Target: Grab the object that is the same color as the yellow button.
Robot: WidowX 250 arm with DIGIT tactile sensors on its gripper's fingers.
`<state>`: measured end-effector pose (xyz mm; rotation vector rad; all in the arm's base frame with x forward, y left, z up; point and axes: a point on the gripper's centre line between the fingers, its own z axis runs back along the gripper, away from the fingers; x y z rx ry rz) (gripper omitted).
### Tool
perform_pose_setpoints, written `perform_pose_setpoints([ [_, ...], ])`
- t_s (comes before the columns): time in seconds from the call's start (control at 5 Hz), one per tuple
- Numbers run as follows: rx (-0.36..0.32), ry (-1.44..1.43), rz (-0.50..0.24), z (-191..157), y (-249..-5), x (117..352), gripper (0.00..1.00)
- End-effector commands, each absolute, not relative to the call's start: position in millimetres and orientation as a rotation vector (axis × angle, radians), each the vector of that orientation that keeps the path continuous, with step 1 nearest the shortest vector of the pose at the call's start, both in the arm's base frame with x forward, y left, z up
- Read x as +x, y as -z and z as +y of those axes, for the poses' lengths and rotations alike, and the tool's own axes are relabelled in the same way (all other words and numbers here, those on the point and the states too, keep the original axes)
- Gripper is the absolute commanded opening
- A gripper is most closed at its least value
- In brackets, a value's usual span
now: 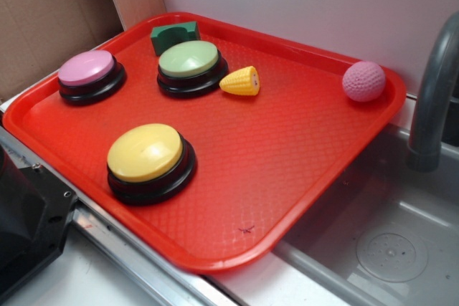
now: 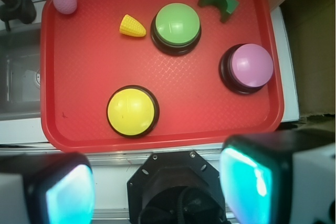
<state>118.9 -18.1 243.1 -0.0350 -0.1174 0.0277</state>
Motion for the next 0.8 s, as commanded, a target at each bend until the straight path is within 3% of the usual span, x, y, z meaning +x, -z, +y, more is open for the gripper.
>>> perform_pose_setpoints([
  [0.0, -0.035, -0.028, -0.117, -18, -243, 119, 1.0],
  [0.2, -0.084, 0.22, -0.124, -17, -195, 169, 1.0],
  [0.4, -0.01, 0.463, -0.22, -31, -171, 223, 1.0],
  [0.6, -0.034, 0.537, -0.249, -39, -153, 272, 1.0],
])
